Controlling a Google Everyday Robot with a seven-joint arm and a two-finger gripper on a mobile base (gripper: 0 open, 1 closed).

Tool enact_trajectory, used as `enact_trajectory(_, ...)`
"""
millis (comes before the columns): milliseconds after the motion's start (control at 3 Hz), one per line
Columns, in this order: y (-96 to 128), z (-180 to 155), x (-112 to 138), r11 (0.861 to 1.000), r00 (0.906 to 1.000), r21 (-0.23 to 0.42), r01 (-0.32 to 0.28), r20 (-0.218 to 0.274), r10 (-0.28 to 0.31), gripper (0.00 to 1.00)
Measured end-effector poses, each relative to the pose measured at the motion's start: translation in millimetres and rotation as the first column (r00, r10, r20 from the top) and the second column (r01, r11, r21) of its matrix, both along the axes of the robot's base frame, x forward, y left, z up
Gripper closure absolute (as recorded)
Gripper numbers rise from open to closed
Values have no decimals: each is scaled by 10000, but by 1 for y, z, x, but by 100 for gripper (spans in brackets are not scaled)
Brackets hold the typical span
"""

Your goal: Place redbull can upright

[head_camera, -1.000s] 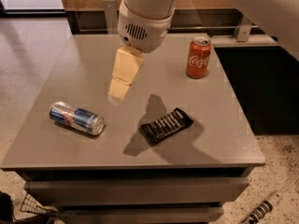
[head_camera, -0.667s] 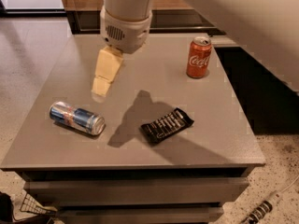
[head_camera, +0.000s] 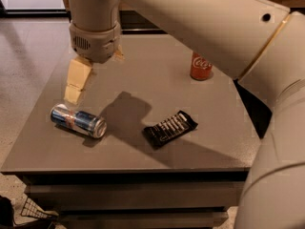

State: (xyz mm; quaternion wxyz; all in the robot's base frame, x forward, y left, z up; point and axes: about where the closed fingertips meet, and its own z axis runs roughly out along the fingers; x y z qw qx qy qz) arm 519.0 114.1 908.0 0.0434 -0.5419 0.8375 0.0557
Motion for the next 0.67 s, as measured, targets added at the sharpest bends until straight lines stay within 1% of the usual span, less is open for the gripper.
enact_trajectory(333, 31, -11, -6, 9994, 9997, -303, -180, -196, 175, 0)
enact_trajectory(667, 50, -33, -9, 9990, 9978, -234, -380, -560, 367, 0)
